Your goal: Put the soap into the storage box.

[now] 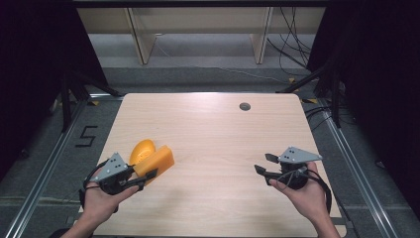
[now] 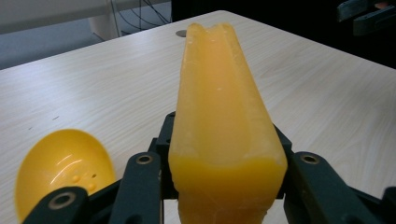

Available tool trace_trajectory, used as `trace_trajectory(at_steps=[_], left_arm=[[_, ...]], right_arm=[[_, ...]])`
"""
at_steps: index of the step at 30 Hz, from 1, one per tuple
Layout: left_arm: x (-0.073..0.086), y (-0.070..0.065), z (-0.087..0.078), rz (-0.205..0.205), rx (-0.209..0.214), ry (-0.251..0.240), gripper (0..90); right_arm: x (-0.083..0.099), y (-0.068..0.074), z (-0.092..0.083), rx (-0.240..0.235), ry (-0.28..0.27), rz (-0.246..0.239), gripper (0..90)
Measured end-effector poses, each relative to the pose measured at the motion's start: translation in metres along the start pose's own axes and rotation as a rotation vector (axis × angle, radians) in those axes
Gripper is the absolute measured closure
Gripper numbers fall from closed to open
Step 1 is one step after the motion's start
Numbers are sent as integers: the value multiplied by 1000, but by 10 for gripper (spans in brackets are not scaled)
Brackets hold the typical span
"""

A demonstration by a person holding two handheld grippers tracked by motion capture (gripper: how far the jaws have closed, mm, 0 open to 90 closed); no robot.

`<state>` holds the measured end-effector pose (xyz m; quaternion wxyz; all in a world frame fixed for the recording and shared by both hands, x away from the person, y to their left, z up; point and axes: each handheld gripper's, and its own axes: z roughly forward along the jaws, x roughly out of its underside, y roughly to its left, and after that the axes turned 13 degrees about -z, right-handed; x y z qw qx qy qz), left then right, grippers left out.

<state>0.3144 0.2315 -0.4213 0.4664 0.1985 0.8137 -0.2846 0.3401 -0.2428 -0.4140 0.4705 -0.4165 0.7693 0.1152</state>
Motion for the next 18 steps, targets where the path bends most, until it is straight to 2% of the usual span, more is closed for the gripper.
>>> trace_trajectory(at_steps=[1, 2, 3, 4, 5, 6, 7, 9, 11, 12, 13, 15, 18], left_arm=[[1, 2, -1, -8, -4, -8, 603], [1, 3, -3, -11, -19, -7, 603], [2, 5, -5, -13, -25, -12, 603], [2, 6, -5, -22, -25, -23, 603], [3, 7, -7, -28, -43, -27, 603], [2, 9, -8, -31, -50, -34, 603], [2, 10, -10, -41, -69, -39, 603], [1, 13, -11, -57, -94, -50, 603], [1, 17, -11, -67, -113, -65, 603], [1, 18, -11, -81, -126, -76, 603], [0, 19, -13, -87, -150, -81, 603], [-1, 22, -14, -97, -180, -107, 603], [-2, 26, -15, -117, -224, -131, 603]], right_arm=[[1, 2, -1, 9, 15, 31, 439], [3, 2, -1, 27, 14, 41, 439], [4, -1, -1, 38, 10, 25, 439], [6, 2, -3, 54, 17, 73, 443], [8, -1, -3, 68, 7, 62, 451], [9, 1, -4, 94, -2, 94, 452], [11, -2, -4, 110, -3, 87, 452], [14, -2, -5, 137, -8, 109, 451], [16, -2, -6, 136, 4, 133, 451], [18, -5, -4, 148, -14, 101, 451], [19, -3, -5, 132, 9, 114, 451], [19, -3, -4, 144, 9, 106, 451], [20, 1, -3, 141, 16, 140, 451]])
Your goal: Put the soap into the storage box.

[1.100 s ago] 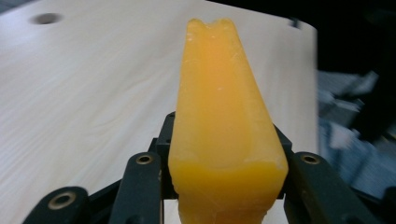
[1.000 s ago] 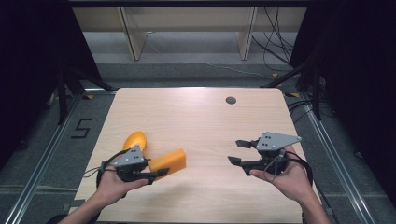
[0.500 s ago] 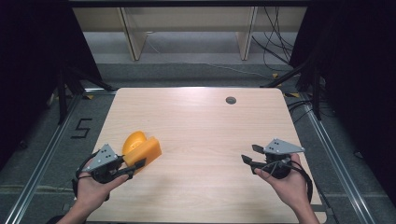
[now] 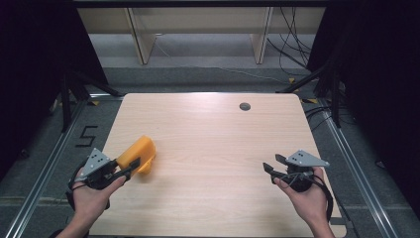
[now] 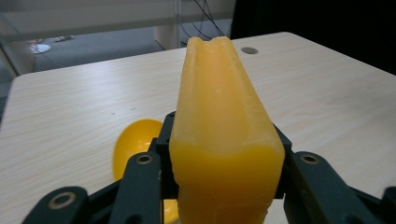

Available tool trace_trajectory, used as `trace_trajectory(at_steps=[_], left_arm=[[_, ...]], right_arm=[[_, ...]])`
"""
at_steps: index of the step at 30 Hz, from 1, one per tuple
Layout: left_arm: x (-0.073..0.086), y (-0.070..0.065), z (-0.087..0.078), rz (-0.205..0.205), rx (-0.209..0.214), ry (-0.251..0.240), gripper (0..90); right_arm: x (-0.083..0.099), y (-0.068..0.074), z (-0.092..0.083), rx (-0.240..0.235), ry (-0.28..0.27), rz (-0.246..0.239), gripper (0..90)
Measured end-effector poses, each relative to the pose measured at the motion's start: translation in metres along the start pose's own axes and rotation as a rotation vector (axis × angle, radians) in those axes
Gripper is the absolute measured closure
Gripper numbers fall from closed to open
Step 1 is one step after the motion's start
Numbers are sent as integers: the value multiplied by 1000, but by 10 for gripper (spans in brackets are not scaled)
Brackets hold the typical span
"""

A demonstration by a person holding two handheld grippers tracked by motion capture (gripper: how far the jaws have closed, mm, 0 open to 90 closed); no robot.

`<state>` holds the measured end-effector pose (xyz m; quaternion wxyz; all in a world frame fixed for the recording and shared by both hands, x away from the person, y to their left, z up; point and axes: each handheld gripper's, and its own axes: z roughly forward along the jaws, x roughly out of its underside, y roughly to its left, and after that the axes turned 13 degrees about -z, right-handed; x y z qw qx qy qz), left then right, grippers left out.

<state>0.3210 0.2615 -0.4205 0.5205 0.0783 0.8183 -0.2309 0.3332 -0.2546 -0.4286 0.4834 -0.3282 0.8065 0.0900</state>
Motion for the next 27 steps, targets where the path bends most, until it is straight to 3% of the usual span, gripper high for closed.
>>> trace_trajectory(at_steps=[1, 2, 5, 6, 8, 9, 11, 13, 19, 27], left_arm=[[0, 1, 0, -5, -6, -9, 603], [-1, 3, 1, -6, -18, -13, 603], [-2, 6, 3, -17, -39, -37, 603], [-3, 7, 4, -21, -56, -37, 603], [-5, 8, 7, -17, -68, -47, 603], [-5, 8, 8, -20, -74, -49, 603], [-6, 7, 13, -17, -94, -52, 603], [-5, 8, 18, -21, -107, -46, 603], [1, 12, 34, -40, -171, -10, 603], [4, 14, 54, -42, -203, 20, 603]], right_arm=[[0, 1, 0, -2, 3, 8, 451], [1, -1, 1, 1, 11, -33, 451], [2, -1, 2, -1, 17, -30, 451], [2, 1, 2, -8, 25, -3, 451], [3, 1, 2, 3, 21, -9, 451], [3, -1, 3, 10, 14, -42, 450], [3, 0, 4, 2, 18, -29, 450], [3, 2, 3, -10, 35, -2, 449], [4, 1, 6, -12, 33, -17, 441], [4, -1, 7, -19, 35, -40, 436]])
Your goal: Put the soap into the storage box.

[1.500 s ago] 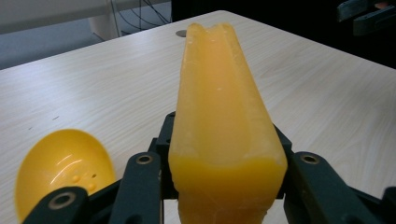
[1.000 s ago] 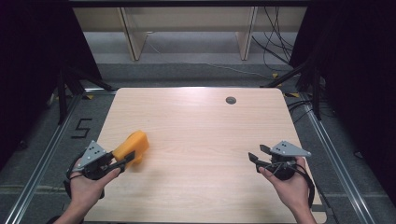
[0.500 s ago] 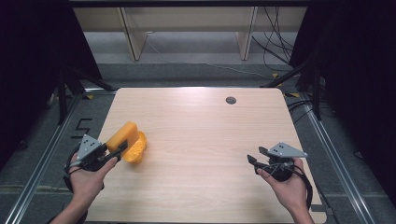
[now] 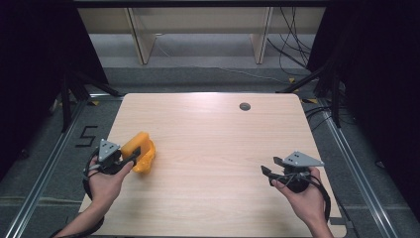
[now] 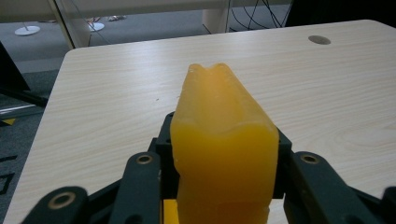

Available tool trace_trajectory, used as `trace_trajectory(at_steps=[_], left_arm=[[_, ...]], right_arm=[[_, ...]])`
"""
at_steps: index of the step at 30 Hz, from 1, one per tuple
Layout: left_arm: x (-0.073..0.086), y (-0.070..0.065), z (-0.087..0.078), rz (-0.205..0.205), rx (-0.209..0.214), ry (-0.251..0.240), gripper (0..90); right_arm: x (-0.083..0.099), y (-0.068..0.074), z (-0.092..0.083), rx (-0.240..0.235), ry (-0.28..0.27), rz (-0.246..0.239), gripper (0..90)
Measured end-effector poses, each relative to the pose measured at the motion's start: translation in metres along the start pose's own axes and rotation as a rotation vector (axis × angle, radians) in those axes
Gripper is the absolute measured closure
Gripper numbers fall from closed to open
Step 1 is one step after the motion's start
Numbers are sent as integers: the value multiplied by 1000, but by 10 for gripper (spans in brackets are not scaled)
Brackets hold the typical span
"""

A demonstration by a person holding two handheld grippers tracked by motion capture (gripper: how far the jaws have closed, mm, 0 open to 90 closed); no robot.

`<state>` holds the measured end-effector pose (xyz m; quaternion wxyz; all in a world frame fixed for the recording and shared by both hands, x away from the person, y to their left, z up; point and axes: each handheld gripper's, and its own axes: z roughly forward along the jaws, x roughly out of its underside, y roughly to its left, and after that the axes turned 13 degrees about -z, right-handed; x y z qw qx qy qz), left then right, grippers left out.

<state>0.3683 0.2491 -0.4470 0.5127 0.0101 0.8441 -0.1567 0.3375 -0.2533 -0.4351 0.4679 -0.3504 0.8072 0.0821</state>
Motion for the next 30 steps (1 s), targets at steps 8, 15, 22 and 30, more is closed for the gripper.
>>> trace_trajectory(at_steps=[8, 15, 22, 30], left_arm=[[3, 2, 12, 18, -26, 15, 603], [8, 4, 19, 29, -44, 24, 602], [11, 5, 23, 40, -46, 33, 601], [13, 5, 25, 36, -43, 76, 599]], right_arm=[[0, 1, 1, -10, 4, -14, 434], [-1, 1, 0, -10, 12, -26, 435], [-1, 1, 0, -12, 11, -29, 435], [0, 4, 2, -37, 25, -15, 434]])
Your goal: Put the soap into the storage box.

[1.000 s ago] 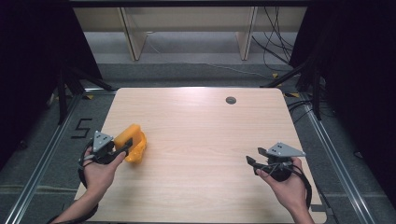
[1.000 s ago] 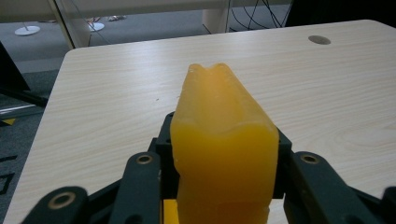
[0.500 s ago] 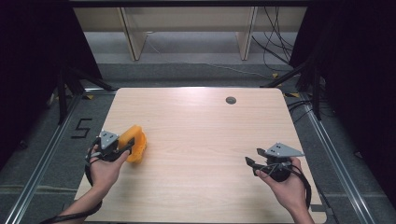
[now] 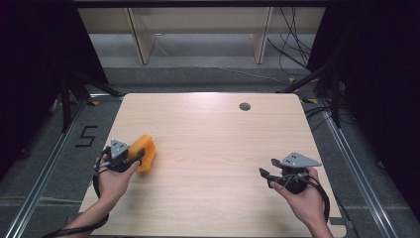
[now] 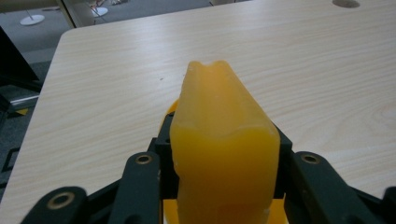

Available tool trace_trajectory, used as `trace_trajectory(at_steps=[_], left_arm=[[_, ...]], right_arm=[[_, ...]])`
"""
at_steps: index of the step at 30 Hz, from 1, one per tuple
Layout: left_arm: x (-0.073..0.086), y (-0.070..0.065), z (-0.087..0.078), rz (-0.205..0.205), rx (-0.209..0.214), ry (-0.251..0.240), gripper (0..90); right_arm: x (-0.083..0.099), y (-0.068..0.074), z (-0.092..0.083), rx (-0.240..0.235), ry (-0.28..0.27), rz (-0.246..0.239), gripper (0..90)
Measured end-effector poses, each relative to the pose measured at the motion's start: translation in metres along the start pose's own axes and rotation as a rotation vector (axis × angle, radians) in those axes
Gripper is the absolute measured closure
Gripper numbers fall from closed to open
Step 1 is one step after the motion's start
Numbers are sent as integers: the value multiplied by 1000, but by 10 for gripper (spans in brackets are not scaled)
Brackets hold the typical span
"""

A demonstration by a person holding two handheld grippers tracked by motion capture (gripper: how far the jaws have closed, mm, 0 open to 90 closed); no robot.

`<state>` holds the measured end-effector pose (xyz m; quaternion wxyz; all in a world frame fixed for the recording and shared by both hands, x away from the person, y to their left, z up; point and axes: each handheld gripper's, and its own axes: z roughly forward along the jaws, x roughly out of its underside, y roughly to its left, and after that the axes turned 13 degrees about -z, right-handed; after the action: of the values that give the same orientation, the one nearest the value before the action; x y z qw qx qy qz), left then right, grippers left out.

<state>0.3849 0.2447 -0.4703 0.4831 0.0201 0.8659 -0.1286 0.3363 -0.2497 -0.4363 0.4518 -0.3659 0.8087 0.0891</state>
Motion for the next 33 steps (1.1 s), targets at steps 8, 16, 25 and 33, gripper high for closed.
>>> trace_trajectory(at_steps=[8, 16, 25, 33], left_arm=[[-1, 2, 2, -9, 11, 16, 597], [-4, 5, 0, -45, 44, 52, 569], [-7, 5, -14, -37, 40, 54, 519], [-9, 6, -27, -58, 45, 44, 528]], right_arm=[[0, 2, 2, -9, 8, -3, 431], [1, 2, 2, -19, 27, -5, 428], [2, 4, 2, -27, 36, 7, 425], [2, 2, 2, -26, 34, -9, 424]])
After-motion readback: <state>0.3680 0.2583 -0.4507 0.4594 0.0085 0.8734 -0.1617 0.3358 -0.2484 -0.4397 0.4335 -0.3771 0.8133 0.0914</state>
